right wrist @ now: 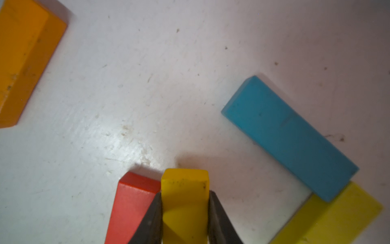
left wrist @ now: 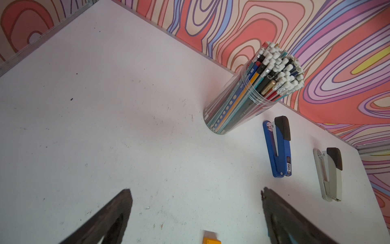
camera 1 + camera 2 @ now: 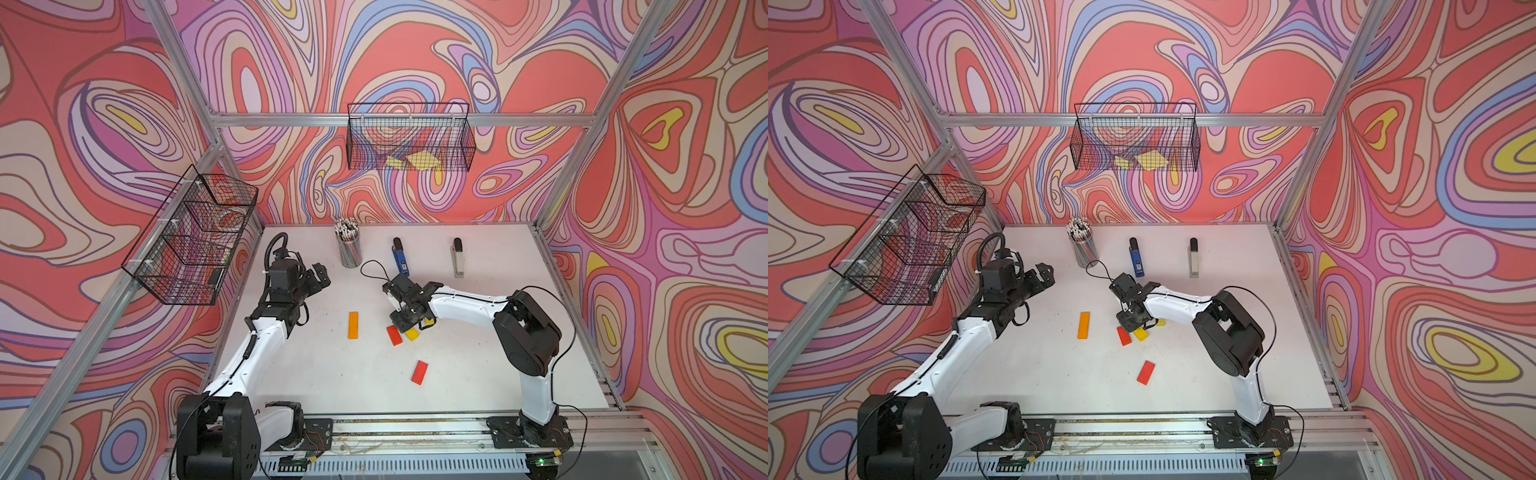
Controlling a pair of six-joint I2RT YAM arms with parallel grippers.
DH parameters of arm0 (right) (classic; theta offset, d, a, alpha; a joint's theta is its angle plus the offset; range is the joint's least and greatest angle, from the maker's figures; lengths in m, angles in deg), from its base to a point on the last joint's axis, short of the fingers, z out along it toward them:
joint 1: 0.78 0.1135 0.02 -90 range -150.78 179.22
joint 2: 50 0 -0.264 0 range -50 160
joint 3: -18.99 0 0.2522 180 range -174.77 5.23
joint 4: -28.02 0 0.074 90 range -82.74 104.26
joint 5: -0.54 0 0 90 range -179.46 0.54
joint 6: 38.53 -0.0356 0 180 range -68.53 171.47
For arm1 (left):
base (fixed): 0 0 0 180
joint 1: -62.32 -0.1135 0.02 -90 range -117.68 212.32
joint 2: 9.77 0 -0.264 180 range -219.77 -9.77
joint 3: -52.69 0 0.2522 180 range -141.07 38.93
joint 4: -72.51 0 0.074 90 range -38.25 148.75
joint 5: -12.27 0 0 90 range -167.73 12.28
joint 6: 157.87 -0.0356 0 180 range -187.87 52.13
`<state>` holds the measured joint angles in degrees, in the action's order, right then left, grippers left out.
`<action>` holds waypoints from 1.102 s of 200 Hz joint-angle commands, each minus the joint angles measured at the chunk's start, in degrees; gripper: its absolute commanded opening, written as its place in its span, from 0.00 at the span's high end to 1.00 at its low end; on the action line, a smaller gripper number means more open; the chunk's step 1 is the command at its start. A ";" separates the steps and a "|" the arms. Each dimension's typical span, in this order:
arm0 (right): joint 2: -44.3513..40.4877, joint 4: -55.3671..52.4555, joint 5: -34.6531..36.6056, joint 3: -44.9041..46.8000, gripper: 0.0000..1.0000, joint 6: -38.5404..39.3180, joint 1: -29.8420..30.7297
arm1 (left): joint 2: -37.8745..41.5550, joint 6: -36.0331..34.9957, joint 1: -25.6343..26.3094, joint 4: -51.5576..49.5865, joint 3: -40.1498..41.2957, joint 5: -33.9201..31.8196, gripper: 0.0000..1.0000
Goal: Assemble the letter p with building blocks
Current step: Move the building block to the center of the board, then place the building block at the center of the board.
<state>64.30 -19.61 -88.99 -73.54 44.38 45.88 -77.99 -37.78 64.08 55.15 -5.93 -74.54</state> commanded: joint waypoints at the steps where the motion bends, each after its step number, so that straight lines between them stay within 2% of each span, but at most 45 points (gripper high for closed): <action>1: 2.21 0.56 -2.33 -1.46 0.73 0.23 1.75 | 0.66 0.15 -0.44 0.61 0.46 -0.19 0.01; 34: 2.40 0.53 -3.96 -2.19 0.74 -0.20 2.73 | 1.16 -0.17 -0.44 0.26 0.65 -0.73 0.01; 63: 1.92 -1.89 -0.64 -3.26 0.73 4.00 1.88 | 1.19 -0.25 -0.42 0.41 0.65 -0.55 0.01; 86: 1.83 -4.44 0.03 -3.08 0.72 11.92 0.64 | 1.08 -0.12 -0.44 0.61 0.56 -0.28 0.01; 109: -0.62 -1.70 0.66 0.91 0.72 20.53 0.43 | 1.33 0.17 -0.42 1.23 0.99 -0.29 0.01; 131: -2.04 -1.65 -3.48 2.34 0.71 26.48 -1.25 | 1.14 0.34 -0.44 1.80 1.00 0.11 0.01; 146: -2.69 -0.86 -3.81 4.00 0.71 30.45 -1.48 | 0.92 0.43 -0.44 2.00 1.00 0.29 0.01; 160: -1.87 -2.11 -2.92 3.56 0.66 31.14 -1.65 | 0.90 0.50 -0.44 2.01 1.00 0.43 0.01; 194: -0.27 -3.40 -4.33 1.45 0.42 28.48 -1.68 | 1.12 0.42 -0.44 1.98 1.27 0.25 0.01; 209: 0.69 -4.50 -3.72 -0.15 0.40 27.89 -1.66 | 1.17 0.37 -0.44 1.97 1.34 0.25 0.01; 220: 1.22 -4.96 -4.03 -1.23 0.43 27.67 -1.69 | 1.30 0.35 -0.44 2.07 1.37 0.10 0.01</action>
<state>63.60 -22.75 -92.40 -71.96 72.40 44.28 -77.67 -37.78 64.08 56.05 -5.32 -74.52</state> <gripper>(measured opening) 0.592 0.992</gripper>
